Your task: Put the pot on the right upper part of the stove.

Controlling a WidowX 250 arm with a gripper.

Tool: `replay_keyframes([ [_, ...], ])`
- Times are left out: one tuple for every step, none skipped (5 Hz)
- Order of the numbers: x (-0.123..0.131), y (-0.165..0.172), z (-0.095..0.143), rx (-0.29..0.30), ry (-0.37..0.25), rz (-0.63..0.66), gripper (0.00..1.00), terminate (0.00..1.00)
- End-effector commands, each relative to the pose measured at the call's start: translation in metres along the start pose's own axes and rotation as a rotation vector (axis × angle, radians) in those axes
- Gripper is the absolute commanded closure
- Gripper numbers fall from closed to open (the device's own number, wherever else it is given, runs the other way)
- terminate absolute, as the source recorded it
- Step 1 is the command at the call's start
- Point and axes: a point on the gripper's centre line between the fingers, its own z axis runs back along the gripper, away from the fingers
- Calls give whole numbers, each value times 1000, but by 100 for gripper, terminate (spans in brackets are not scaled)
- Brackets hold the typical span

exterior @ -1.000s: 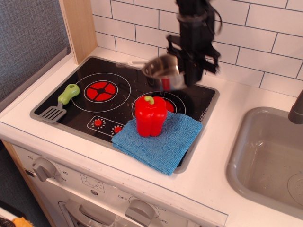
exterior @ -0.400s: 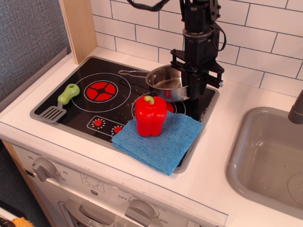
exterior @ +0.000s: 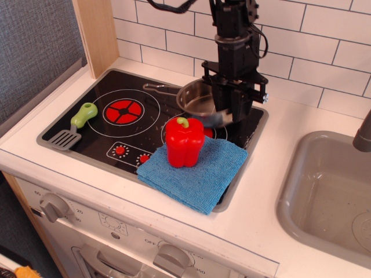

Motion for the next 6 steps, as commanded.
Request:
replay_keyframes([
  [-19, 4, 80, 120, -115, 151, 0, 0],
  [-28, 11, 86, 200, -90, 191, 0, 0],
  [-36, 21, 85, 200, -65, 215, 0, 0],
  [-42, 32, 84, 234, -60, 243, 0, 0],
  [-42, 32, 84, 234, -60, 243, 0, 0],
  [-42, 32, 84, 234, -60, 243, 0, 100],
])
